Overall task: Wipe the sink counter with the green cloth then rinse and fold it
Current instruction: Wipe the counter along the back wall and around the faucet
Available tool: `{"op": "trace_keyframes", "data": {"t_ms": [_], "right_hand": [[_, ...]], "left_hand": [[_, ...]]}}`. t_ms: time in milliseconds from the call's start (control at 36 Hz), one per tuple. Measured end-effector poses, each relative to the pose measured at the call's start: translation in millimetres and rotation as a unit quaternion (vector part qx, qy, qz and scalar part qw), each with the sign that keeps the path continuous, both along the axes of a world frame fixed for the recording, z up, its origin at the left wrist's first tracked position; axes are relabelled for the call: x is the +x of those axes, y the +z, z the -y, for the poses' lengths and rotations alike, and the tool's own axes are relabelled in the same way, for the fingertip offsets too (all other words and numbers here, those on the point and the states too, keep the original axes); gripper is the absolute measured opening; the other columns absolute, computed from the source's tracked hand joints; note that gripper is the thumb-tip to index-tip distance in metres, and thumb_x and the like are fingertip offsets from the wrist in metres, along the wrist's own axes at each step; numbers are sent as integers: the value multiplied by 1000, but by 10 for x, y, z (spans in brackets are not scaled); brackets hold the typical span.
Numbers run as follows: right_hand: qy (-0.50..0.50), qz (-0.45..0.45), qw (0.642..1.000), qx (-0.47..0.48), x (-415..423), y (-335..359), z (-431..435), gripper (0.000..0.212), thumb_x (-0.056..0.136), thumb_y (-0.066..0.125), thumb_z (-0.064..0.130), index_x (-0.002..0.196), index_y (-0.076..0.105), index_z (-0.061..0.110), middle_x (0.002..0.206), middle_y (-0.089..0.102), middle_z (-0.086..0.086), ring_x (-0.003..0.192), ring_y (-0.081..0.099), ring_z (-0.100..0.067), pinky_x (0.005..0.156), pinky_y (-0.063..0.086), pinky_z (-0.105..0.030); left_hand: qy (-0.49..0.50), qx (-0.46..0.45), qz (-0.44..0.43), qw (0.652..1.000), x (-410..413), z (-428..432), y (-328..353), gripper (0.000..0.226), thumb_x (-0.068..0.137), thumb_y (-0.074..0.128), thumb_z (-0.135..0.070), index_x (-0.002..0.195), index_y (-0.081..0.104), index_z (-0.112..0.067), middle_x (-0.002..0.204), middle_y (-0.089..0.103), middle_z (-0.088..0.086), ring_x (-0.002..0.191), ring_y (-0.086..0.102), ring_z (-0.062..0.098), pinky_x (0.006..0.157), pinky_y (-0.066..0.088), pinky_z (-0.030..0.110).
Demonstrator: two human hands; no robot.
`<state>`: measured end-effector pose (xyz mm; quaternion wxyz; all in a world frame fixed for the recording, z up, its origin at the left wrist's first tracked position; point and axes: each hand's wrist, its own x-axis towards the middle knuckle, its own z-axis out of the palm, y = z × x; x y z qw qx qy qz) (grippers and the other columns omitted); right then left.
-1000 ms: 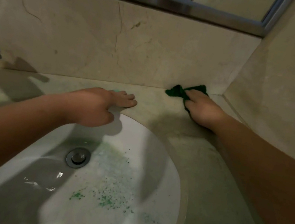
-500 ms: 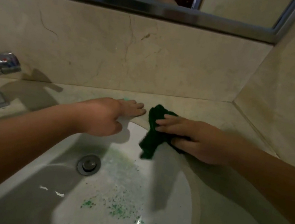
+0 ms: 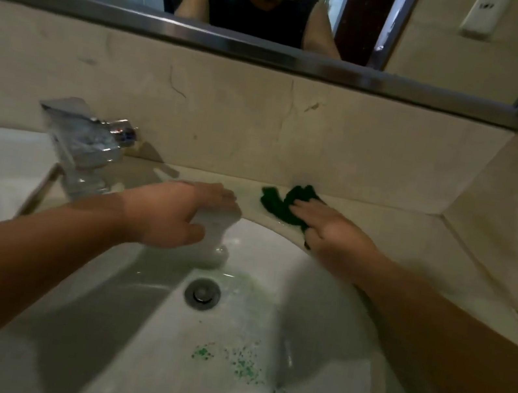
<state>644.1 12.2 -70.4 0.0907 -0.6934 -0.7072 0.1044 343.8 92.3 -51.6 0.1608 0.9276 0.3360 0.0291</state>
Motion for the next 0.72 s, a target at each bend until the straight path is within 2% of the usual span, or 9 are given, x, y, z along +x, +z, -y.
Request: {"op": "trace_keyframes", "data": {"t_ms": [56,111,194,250,306,389,472,611,722], "right_hand": [[6,-46,999,21,-127,74,23,50,103,46,9,148,56,29,159,47,5,146,41,-15,114,19,-13],[-33,-93,994,47,-157,218,114,45,101,48,5,133,70,29,142,63,3,122,57,-13,101,37,-19],[-118,-134,975,133,17,437,298,39,102,48,5,124,73,26,125,67,0,107,59,-16,86,44,-24],[-171,-103,967,157,210,487,356,38,102,47,8,129,69,24,129,64,-3,112,58,-23,91,39,-26],[-208,-54,970,109,359,416,358,39,104,45,14,137,63,19,139,62,-8,121,57,-30,93,37,-30],[-242,40,969,-9,429,125,284,50,110,36,37,150,48,10,155,47,-20,139,45,-38,114,36,-43],[-242,83,967,1,359,-54,38,61,108,32,46,151,44,6,155,45,-22,144,40,-41,118,31,-51],[-160,44,986,26,28,-137,-351,52,111,34,32,157,40,8,162,40,-15,148,36,-33,123,26,-38],[-134,33,989,47,-74,-160,-420,48,111,39,28,157,43,14,163,40,-12,146,39,-30,120,26,-33]], "left_hand": [[17,3,-13,1000,-240,44,-26,76,93,63,-14,160,37,-38,171,25,-16,157,24,7,118,12,13],[25,18,-24,999,-484,75,-66,76,91,62,-19,161,38,-37,171,24,-18,156,27,7,119,15,14],[7,26,-41,999,-706,59,-140,83,83,54,-33,162,33,-40,173,17,-21,157,25,8,125,29,29],[3,23,-55,998,-812,27,-173,87,80,52,-36,164,27,-41,174,10,-20,159,19,9,126,28,32],[11,13,-60,998,-880,-13,-196,90,80,52,-38,165,22,-42,174,7,-19,160,17,11,127,23,29],[18,0,-59,998,-928,-79,-228,94,78,53,-39,164,18,-44,173,8,-20,160,20,12,127,24,29],[13,5,-59,998,-937,-129,-269,96,74,50,-49,164,16,-47,173,8,-22,159,22,11,126,28,32],[0,-1,-48,999,-942,-171,-286,99,70,48,-56,163,15,-49,173,8,-22,159,19,8,127,26,33],[5,-6,-57,998,-933,-189,-297,99,74,55,-51,164,13,-48,173,5,-24,159,15,4,128,23,31]]}}
